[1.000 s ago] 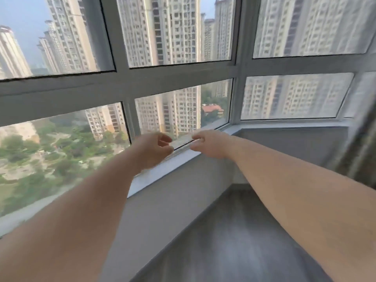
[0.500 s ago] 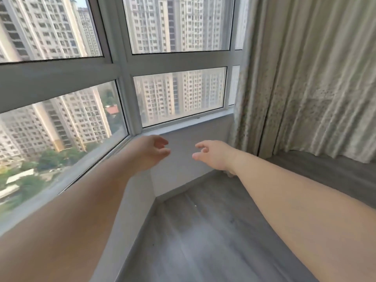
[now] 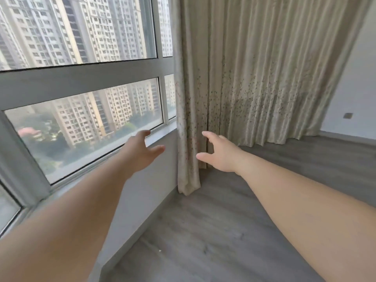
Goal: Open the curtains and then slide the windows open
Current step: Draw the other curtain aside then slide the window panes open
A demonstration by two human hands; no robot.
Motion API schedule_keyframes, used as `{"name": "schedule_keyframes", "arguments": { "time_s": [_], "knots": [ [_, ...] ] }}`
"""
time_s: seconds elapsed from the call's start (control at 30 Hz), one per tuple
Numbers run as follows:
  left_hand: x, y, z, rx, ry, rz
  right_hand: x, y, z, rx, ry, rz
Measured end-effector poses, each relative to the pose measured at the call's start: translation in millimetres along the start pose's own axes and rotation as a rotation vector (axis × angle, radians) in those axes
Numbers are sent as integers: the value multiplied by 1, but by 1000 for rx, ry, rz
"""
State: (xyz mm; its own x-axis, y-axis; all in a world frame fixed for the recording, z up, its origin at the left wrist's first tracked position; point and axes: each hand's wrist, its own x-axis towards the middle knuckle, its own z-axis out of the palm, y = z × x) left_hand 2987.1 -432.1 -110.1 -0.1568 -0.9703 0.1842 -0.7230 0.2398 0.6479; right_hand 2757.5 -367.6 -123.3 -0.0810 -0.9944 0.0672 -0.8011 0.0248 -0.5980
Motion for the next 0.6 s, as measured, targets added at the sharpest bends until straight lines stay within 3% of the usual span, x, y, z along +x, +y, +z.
{"name": "schedule_keyframes", "arguments": {
  "time_s": [0.2, 0.43, 0.6],
  "knots": [
    [140, 66, 94, -43, 4, 76, 119, 89, -66, 142, 202, 104],
    [293, 93, 145, -119, 100, 0, 280, 148, -128, 215, 191, 99],
    [390, 82, 155, -161, 228, -65, 379, 165, -128, 231, 160, 43]
  ]
}}
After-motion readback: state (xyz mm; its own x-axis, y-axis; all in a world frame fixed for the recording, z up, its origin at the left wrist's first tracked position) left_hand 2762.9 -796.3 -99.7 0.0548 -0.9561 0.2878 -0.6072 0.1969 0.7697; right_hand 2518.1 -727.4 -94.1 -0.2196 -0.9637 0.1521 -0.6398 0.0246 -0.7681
